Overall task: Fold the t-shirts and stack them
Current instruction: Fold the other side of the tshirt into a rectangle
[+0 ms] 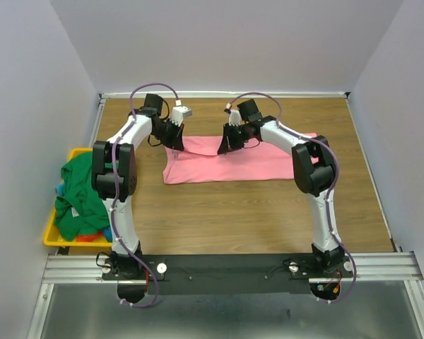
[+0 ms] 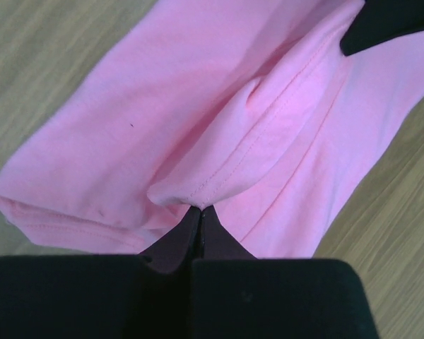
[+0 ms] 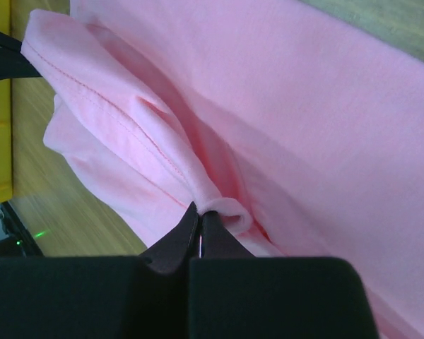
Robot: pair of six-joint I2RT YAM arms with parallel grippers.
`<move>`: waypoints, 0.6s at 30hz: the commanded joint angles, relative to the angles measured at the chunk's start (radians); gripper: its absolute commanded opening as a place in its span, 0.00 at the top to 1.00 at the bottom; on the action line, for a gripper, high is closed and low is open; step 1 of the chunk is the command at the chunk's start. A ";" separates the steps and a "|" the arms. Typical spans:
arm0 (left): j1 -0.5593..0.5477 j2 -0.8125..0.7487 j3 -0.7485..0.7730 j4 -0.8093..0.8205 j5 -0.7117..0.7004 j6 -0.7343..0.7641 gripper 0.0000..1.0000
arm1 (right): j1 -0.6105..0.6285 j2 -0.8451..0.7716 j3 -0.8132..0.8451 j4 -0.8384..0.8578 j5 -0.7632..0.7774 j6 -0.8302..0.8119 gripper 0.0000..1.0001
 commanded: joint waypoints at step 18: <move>0.021 -0.140 -0.211 -0.056 0.029 0.039 0.70 | -0.004 -0.066 -0.118 -0.049 -0.097 -0.012 0.74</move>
